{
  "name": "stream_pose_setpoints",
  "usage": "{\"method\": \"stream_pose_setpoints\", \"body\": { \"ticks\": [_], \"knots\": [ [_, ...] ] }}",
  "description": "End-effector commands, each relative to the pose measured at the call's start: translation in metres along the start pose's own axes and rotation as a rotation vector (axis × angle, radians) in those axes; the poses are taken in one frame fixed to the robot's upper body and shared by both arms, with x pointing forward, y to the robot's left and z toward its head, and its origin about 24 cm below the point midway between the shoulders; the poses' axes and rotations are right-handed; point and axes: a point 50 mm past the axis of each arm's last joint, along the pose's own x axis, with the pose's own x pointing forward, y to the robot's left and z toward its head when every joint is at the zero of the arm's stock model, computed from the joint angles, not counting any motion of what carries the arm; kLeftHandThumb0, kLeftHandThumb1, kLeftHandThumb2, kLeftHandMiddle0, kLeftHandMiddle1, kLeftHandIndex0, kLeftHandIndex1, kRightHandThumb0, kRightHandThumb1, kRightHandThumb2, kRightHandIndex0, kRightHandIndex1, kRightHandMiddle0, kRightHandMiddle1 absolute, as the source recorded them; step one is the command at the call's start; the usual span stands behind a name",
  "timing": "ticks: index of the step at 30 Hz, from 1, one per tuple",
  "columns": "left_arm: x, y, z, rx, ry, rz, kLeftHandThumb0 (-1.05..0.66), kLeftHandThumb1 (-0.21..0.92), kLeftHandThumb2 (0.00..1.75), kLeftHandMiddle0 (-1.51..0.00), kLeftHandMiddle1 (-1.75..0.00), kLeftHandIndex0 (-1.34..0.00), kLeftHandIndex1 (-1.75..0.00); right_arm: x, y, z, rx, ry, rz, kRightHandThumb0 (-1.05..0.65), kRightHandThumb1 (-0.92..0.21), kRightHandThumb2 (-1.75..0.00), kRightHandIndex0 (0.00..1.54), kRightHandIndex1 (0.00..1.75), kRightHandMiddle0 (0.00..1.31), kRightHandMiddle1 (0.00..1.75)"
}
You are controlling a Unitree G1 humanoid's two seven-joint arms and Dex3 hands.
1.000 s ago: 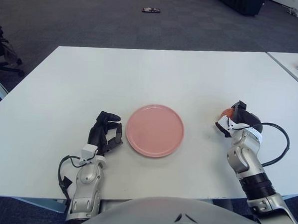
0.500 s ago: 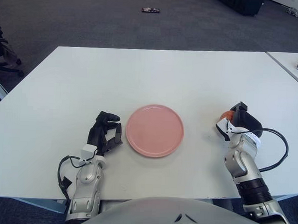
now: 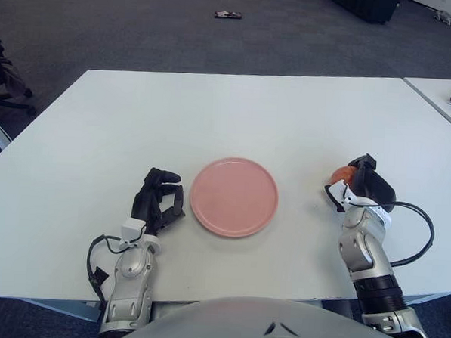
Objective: Put the apple into the plate.
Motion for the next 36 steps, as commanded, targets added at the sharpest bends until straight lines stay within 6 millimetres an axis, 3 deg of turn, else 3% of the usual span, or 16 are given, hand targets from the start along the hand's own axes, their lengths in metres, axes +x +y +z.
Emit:
{"method": "stream_pose_setpoints", "body": {
  "ticks": [1,11,17,22,30,36],
  "knots": [
    [-0.003,0.002,-0.006,-0.005,0.04,0.008,-0.41,0.57,1.0,-0.65,-1.7,-0.41,-1.75,0.001,-0.007,0.006,0.069,-0.026,-0.072,-0.49,-0.28,-1.36,1.35,1.75,0.64,1.75],
    [-0.004,0.002,-0.006,-0.003,0.04,0.008,-0.4,0.58,0.99,-0.64,-1.7,-0.41,-1.75,-0.006,-0.012,0.019,0.232,-0.079,-0.192,-0.48,-0.28,-1.35,1.34,1.75,0.63,1.75],
    [-0.004,0.003,-0.006,0.001,0.043,0.012,-0.4,0.58,0.99,-0.64,-1.7,-0.41,-1.75,-0.02,-0.013,0.039,0.353,-0.144,-0.226,-0.48,-0.29,-1.35,1.34,1.75,0.63,1.75],
    [-0.005,0.002,-0.006,-0.004,0.047,0.01,-0.4,0.59,0.98,-0.64,-1.72,-0.4,-1.75,-0.038,-0.008,0.06,0.483,-0.284,-0.249,-0.48,-0.29,-1.35,1.34,1.75,0.63,1.75],
    [-0.005,0.002,-0.006,0.001,0.041,0.007,-0.4,0.59,0.98,-0.64,-1.72,-0.4,-1.75,-0.058,-0.005,0.073,0.61,-0.55,-0.221,-0.51,-0.22,-1.44,1.32,1.75,0.69,1.75],
    [-0.005,0.001,-0.006,-0.003,0.042,0.012,-0.4,0.59,0.98,-0.64,-1.73,-0.4,-1.75,-0.078,0.005,0.089,0.679,-0.786,-0.119,-0.52,-0.18,-1.48,1.33,1.75,0.72,1.75]
  ]
}}
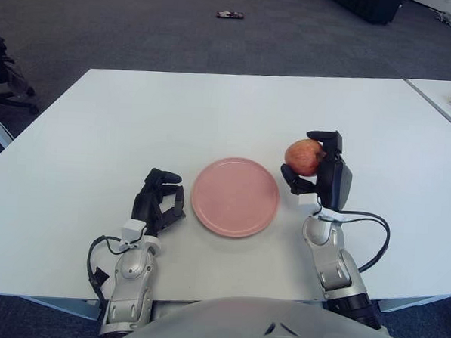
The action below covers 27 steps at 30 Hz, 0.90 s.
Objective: Put the apple into the plate.
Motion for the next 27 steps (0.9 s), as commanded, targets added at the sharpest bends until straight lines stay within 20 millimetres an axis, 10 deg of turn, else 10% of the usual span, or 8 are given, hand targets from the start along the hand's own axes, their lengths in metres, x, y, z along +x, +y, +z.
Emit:
{"method": "stream_pose_setpoints", "body": {
  "ticks": [1,27],
  "knots": [
    [-0.003,0.001,-0.006,-0.002,0.042,0.011,-0.4,0.58,0.99,-0.64,-1.74,-0.41,-1.75,-0.004,0.008,0.008,0.075,-0.126,0.067,-0.53,-0.18,-1.49,1.34,1.75,0.72,1.75],
    [-0.002,0.0,-0.006,-0.02,0.037,0.013,-0.4,0.58,0.99,-0.65,-1.75,-0.41,-1.75,-0.02,0.028,0.015,0.058,-0.406,0.654,-0.51,-0.22,-1.43,1.28,1.75,0.68,1.75]
  ]
}}
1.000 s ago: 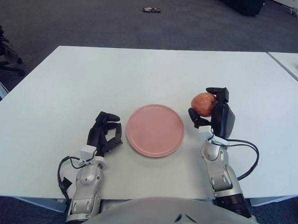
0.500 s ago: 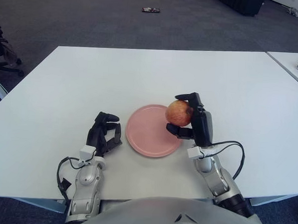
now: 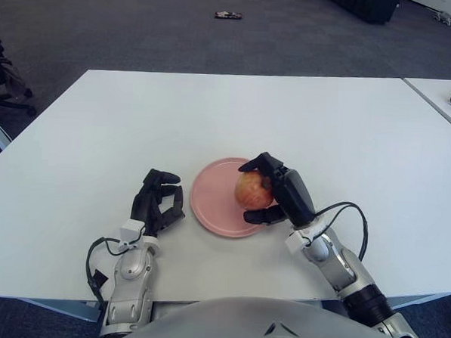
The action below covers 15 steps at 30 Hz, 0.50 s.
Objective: Put the apple into the plate.
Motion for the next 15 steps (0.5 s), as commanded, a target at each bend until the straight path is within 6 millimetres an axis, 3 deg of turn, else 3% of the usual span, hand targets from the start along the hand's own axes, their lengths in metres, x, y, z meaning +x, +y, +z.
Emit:
{"method": "stream_pose_setpoints", "body": {
  "ticks": [1,12,13,14,15],
  "knots": [
    [-0.0018,0.0014,-0.0067,0.012,0.03,0.01,-0.4,0.58,0.99,-0.66,-1.75,-0.41,-1.75,0.0043,-0.0019,0.001,-0.049,-0.002,0.055,-0.51,-0.22,-1.44,1.27,1.75,0.69,1.75],
    [-0.0023,0.0021,-0.0079,0.047,0.052,0.021,-0.4,0.58,0.99,-0.67,-1.75,-0.41,-1.75,0.0029,0.0024,0.0006,-0.112,0.073,0.142,-0.51,-0.21,-1.45,1.22,1.75,0.69,1.75],
    [-0.0022,0.0019,-0.0078,0.047,0.052,0.021,-0.4,0.58,0.99,-0.67,-1.75,-0.41,-1.75,0.0029,0.0025,0.0007,-0.115,0.077,0.147,-0.33,-0.14,-1.51,1.08,1.75,0.67,1.72],
    [-0.0021,0.0017,-0.0077,0.041,0.053,0.019,-0.4,0.58,0.99,-0.67,-1.75,-0.41,-1.75,0.0027,0.003,0.0006,-0.115,0.09,0.161,-0.27,-0.12,-1.54,1.03,1.75,0.67,1.71],
    [-0.002,0.0016,-0.0076,0.036,0.054,0.018,-0.4,0.58,0.99,-0.66,-1.75,-0.41,-1.75,0.0025,0.0034,0.0005,-0.116,0.099,0.171,-0.17,-0.16,-1.48,0.89,1.75,0.62,1.68]
  ]
}}
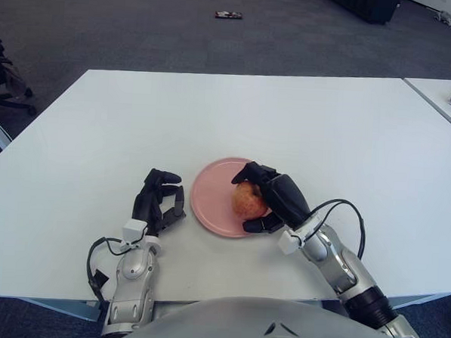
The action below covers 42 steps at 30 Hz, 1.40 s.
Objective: Put the apple into the plate.
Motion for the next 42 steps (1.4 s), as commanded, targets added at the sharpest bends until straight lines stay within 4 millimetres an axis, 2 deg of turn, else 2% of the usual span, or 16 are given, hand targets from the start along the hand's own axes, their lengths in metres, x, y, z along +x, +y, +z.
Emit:
{"method": "stream_pose_setpoints", "body": {
  "ticks": [1,3,4,5,6,7,8,10,12,13,15,16,18,21,27,42],
  "knots": [
    [-0.002,0.001,-0.007,-0.007,0.053,0.004,-0.4,0.58,0.99,-0.66,-1.75,-0.41,-1.75,0.002,-0.003,0.003,-0.021,0.013,0.032,-0.14,-0.18,-1.45,0.83,1.75,0.6,1.67],
    [-0.002,0.001,-0.007,-0.018,0.052,0.004,-0.4,0.58,0.99,-0.66,-1.75,-0.41,-1.75,0.002,-0.002,0.003,-0.028,0.02,0.056,-0.25,-0.42,-1.16,0.41,1.7,0.47,1.7],
    [-0.002,0.001,-0.007,-0.021,0.05,0.006,-0.4,0.58,0.99,-0.66,-1.75,-0.41,-1.75,0.002,-0.002,0.003,-0.047,0.015,0.07,-0.31,-0.41,-1.14,0.32,1.66,0.37,1.68],
    [-0.002,0.001,-0.007,-0.022,0.049,0.007,-0.4,0.58,0.99,-0.66,-1.75,-0.41,-1.75,0.002,-0.003,0.003,-0.061,0.011,0.079,-0.45,-0.42,-1.09,0.21,1.44,0.24,1.5],
    [-0.001,0.001,-0.007,-0.022,0.049,0.008,-0.4,0.58,0.99,-0.66,-1.75,-0.41,-1.75,0.002,-0.003,0.003,-0.07,0.009,0.085,-0.54,-0.42,-1.05,0.13,1.3,0.15,1.38],
    [-0.001,0.001,-0.007,-0.021,0.048,0.009,-0.4,0.58,0.99,-0.66,-1.75,-0.41,-1.75,0.002,-0.003,0.003,-0.091,0.003,0.092,-0.57,-0.42,-1.04,0.11,1.25,0.12,1.34],
    [-0.001,0.001,-0.007,-0.021,0.047,0.01,-0.4,0.58,0.99,-0.66,-1.75,-0.41,-1.75,0.002,-0.003,0.003,-0.104,-0.001,0.095,-0.63,-0.44,-1.0,0.07,1.08,0.08,1.23],
    [-0.001,0.002,-0.007,-0.01,0.046,0.014,-0.4,0.58,0.99,-0.66,-1.75,-0.41,-1.75,0.002,-0.003,0.004,-0.138,-0.01,0.1,-0.69,-0.47,-0.95,0.03,0.84,0.04,1.08],
    [-0.001,0.002,-0.007,0.004,0.047,0.016,-0.4,0.58,1.0,-0.65,-1.75,-0.41,-1.75,0.001,-0.003,0.004,-0.159,-0.012,0.1,-0.75,-0.52,-0.89,0.01,0.49,0.02,0.84],
    [-0.001,0.002,-0.008,0.01,0.048,0.016,-0.4,0.57,1.0,-0.65,-1.75,-0.41,-1.75,0.001,-0.003,0.004,-0.166,-0.012,0.099,-0.77,-0.53,-0.87,0.01,0.39,0.01,0.75],
    [-0.001,0.002,-0.008,0.018,0.052,0.017,-0.41,0.57,1.0,-0.65,-1.75,-0.41,-1.75,0.001,-0.004,0.005,-0.178,-0.008,0.095,-0.85,-0.61,-0.79,0.0,0.16,0.0,0.46],
    [-0.001,0.002,-0.008,0.018,0.053,0.017,-0.41,0.57,1.0,-0.65,-1.75,-0.41,-1.75,0.001,-0.004,0.006,-0.179,-0.004,0.092,-0.87,-0.63,-0.76,0.0,0.13,0.0,0.4],
    [-0.001,0.002,-0.008,0.017,0.053,0.017,-0.41,0.57,1.0,-0.65,-1.75,-0.41,-1.75,0.001,-0.005,0.007,-0.177,0.005,0.092,-0.95,-0.72,-0.66,0.0,0.05,0.0,0.17],
    [-0.001,0.003,-0.008,0.019,0.051,0.018,-0.41,0.57,1.0,-0.65,-1.75,-0.41,-1.75,0.0,-0.005,0.008,-0.166,0.023,0.102,-1.02,-0.84,-0.55,0.0,0.02,0.0,0.05],
    [0.0,0.003,-0.008,0.019,0.05,0.016,-0.4,0.58,0.99,-0.67,-1.75,-0.41,-1.75,-0.001,-0.005,0.01,-0.115,0.05,0.107,-1.04,-0.91,-0.58,0.0,0.0,0.0,0.0],
    [0.001,0.003,-0.007,-0.004,0.044,0.012,-0.4,0.58,0.99,-0.68,-1.75,-0.41,-1.75,-0.01,-0.015,0.015,0.081,0.013,0.034,-1.05,-0.92,-0.59,0.0,0.0,0.0,0.0]
  ]
}}
